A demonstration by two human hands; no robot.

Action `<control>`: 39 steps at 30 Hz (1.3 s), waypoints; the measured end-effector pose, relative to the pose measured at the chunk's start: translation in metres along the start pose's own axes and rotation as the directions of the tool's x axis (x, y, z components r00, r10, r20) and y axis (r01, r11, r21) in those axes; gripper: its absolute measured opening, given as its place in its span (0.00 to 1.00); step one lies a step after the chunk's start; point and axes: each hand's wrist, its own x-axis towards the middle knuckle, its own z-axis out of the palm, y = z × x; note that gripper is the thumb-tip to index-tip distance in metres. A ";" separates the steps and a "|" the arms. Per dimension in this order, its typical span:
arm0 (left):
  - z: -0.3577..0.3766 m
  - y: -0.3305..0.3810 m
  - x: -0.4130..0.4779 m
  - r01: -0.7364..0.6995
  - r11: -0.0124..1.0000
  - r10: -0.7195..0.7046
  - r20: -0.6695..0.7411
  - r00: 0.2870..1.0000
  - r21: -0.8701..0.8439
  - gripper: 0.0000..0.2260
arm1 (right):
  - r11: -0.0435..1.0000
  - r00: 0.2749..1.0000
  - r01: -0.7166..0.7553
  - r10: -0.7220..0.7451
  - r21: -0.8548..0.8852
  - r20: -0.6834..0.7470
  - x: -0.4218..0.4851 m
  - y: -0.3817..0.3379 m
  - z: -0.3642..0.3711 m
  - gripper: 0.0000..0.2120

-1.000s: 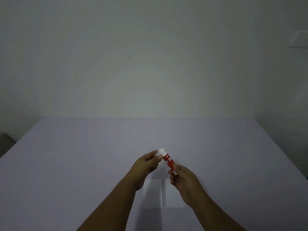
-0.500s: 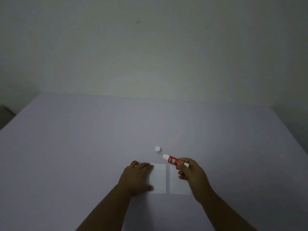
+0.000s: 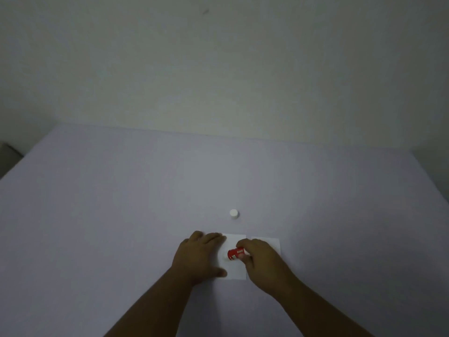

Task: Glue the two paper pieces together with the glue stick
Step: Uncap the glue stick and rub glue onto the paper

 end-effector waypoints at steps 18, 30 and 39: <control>-0.009 0.005 -0.003 0.013 0.999 -0.011 0.046 0.999 -0.039 0.43 | 0.981 0.997 0.035 -0.048 -0.190 -0.065 0.011 -0.005 0.002 0.10; -0.017 0.014 -0.006 0.031 0.998 -0.025 0.101 0.995 -0.056 0.42 | 0.968 0.999 0.052 -0.053 -0.244 0.003 -0.011 -0.004 -0.001 0.10; -0.019 0.017 -0.004 0.040 0.998 -0.033 0.126 0.991 -0.056 0.42 | 0.970 0.992 -0.048 0.019 -0.238 -0.126 0.017 -0.006 -0.020 0.11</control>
